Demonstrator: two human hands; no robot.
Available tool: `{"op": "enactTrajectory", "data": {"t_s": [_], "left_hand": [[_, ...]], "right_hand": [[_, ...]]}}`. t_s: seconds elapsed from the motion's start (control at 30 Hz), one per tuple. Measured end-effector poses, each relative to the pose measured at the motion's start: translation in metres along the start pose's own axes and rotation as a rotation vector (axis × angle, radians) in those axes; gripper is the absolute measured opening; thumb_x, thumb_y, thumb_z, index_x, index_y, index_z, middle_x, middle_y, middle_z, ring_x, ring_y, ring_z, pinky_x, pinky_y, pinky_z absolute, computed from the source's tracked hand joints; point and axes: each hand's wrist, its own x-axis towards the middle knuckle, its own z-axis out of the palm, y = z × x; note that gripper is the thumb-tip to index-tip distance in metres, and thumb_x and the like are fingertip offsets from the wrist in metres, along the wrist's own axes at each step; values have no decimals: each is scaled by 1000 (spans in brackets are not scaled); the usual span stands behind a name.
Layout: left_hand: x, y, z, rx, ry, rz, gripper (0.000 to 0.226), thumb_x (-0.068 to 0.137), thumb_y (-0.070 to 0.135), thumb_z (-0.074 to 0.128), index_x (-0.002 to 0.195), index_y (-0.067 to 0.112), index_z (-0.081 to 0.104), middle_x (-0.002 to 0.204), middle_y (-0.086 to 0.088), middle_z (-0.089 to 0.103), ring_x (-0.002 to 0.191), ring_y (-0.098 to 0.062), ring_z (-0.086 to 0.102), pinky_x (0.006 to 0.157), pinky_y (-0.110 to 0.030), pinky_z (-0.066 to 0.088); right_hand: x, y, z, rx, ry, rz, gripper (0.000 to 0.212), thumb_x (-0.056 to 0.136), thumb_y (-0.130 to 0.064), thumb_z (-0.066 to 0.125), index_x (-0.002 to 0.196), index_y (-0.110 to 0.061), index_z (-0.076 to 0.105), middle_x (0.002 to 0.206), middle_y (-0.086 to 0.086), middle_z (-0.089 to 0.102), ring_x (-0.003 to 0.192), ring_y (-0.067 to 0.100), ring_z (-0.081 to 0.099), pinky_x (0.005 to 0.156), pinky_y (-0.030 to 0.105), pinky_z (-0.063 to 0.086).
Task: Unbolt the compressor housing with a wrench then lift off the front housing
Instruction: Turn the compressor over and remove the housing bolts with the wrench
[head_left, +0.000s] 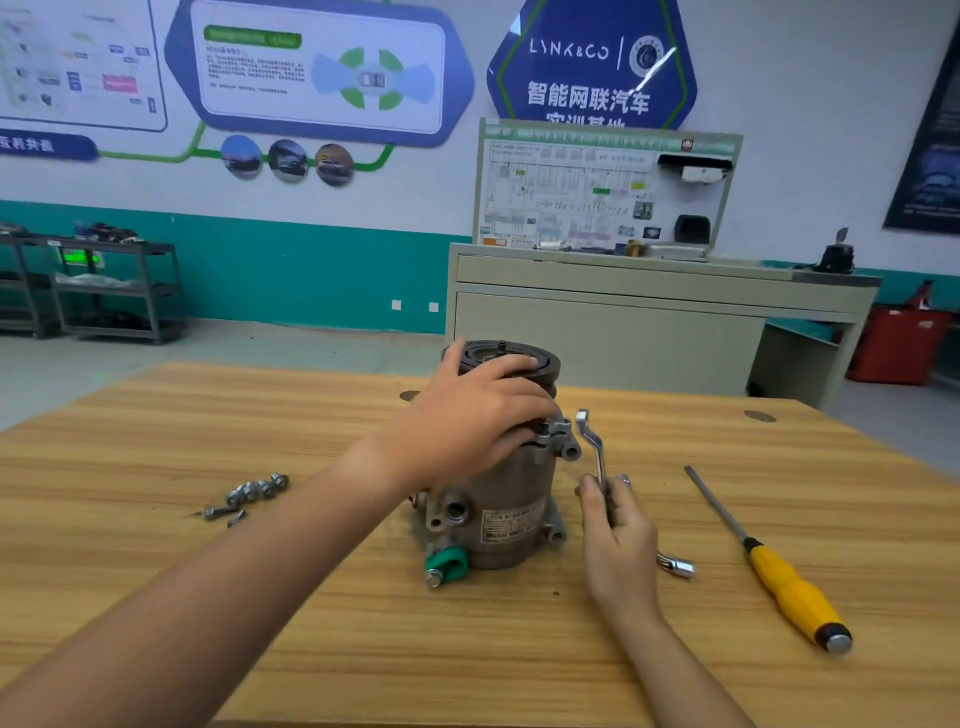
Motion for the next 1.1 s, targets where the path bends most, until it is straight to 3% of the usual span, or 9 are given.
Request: {"op": "enactTrajectory", "data": {"t_s": [0.13, 0.27, 0.37, 0.43, 0.53, 0.67, 0.83, 0.93, 1.1], "left_hand": [[19, -3, -1, 27, -118, 62, 32, 96, 31, 48, 127, 32, 56, 132, 14, 54, 138, -6, 17, 108, -61, 2], [22, -2, -7, -77, -127, 50, 25, 95, 24, 50, 116, 27, 65, 122, 12, 61, 135, -6, 24, 109, -55, 5], [26, -3, -23, -371, 147, -63, 22, 92, 14, 56, 109, 19, 68, 113, 12, 61, 126, -6, 39, 111, -43, 18], [26, -8, -43, -503, 382, -133, 25, 88, 8, 60, 110, 17, 67, 105, 17, 57, 113, -3, 48, 104, -21, 32], [-2, -27, -68, -487, 562, -232, 26, 85, 9, 64, 108, 22, 62, 95, 22, 57, 92, 13, 54, 88, -7, 40], [-86, -65, -62, -361, 391, -586, 15, 81, 9, 69, 96, 13, 68, 87, 2, 65, 78, -3, 60, 74, -18, 49], [-194, -92, -17, -302, 168, -1045, 14, 79, 6, 72, 92, 10, 72, 80, -1, 67, 70, 2, 57, 54, -2, 38], [-227, -101, 1, -300, 148, -1145, 15, 78, 2, 72, 92, 5, 74, 83, -5, 70, 71, -7, 60, 57, -2, 39], [-231, -106, 22, -183, 23, -1077, 14, 79, 8, 72, 93, 8, 75, 94, -9, 72, 82, -18, 64, 67, -22, 37]], "right_hand": [[0, 4, -1, 20, 26, 1, 27, 93, -14, 51, 67, -21, 53, 57, -7, 47, 55, 0, 44, 52, 13, 34], [0, 5, -1, 26, 36, 9, 25, 92, -16, 53, 67, -20, 54, 57, -7, 48, 54, -1, 44, 51, 12, 34], [0, 6, -2, 46, 37, 36, 23, 92, -19, 52, 69, -17, 55, 57, -5, 46, 52, 0, 41, 50, 13, 33], [1, 7, -4, 66, 57, 66, 25, 93, -22, 49, 70, -18, 55, 54, -6, 42, 50, 2, 38, 49, 18, 32], [6, 11, -8, 94, 79, 148, 25, 95, -26, 45, 74, -20, 57, 54, -3, 42, 53, 13, 39, 52, 31, 33], [10, 20, -10, 92, 83, 218, 27, 96, -34, 40, 79, -21, 57, 56, 0, 41, 55, 18, 39, 55, 35, 31], [15, 31, -10, 47, 121, 262, 30, 96, -40, 39, 83, -22, 58, 57, 1, 44, 54, 18, 41, 54, 34, 34], [17, 32, -10, 105, 127, 310, 31, 96, -39, 40, 79, -21, 58, 50, -3, 37, 43, 11, 36, 41, 24, 32], [16, 32, -11, 72, 131, 255, 30, 96, -38, 41, 76, -23, 57, 50, 0, 40, 45, 15, 38, 36, 19, 30]]}}
